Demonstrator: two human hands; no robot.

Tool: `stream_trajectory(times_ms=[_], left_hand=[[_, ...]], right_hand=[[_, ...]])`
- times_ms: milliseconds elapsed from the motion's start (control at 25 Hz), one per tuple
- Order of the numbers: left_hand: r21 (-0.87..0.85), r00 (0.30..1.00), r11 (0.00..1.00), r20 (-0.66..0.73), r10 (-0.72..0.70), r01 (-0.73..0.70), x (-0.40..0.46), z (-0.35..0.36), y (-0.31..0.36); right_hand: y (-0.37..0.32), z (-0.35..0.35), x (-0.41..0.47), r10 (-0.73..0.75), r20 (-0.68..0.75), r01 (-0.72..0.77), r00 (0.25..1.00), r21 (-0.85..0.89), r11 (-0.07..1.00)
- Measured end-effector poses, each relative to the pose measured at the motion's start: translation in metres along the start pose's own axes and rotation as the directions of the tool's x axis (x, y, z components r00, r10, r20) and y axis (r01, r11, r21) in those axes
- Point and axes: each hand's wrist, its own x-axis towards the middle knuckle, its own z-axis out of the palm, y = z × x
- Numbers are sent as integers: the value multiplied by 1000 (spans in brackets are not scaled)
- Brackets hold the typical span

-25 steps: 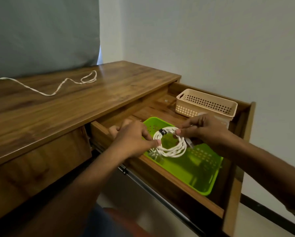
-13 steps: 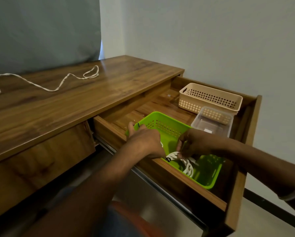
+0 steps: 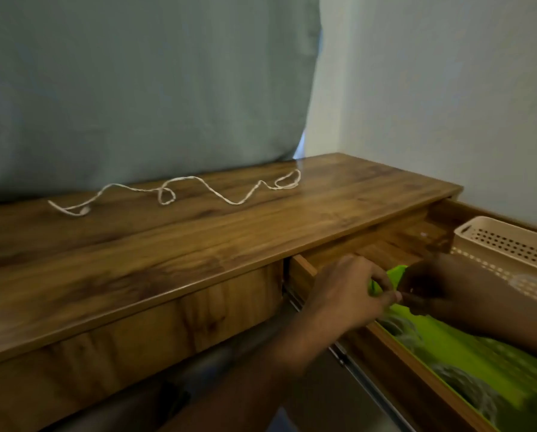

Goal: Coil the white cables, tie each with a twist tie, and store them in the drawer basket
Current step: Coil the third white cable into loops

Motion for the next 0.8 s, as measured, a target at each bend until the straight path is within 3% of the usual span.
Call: stream_trajectory(times_ms=[160, 280, 520, 600, 720, 800], left_hand=[[-58, 952, 991, -278, -130, 118, -15, -74, -53], [-67, 849, 969, -470, -241, 238, -38, -137, -116], [-120, 608, 866, -665, -434, 486, -94, -248, -239], [-232, 469, 796, -703, -534, 560, -100, -282, -280], [-595, 135, 589, -632, -764, 546, -101, -311, -348], [-673, 26, 567, -633, -774, 474, -97, -315, -387]], right_hand=[[-73, -18, 52, -142, -118, 155, 983, 103, 983], [-141, -10, 108, -275, -180, 307, 944, 188, 933], [-292, 35, 222, -461, -303, 549, 834, 370, 750], [-339, 57, 260, -484, -339, 589, 807, 386, 710], [-400, 90, 317, -500, -345, 607, 794, 437, 663], [-433, 108, 351, -497, -343, 603, 797, 494, 626]])
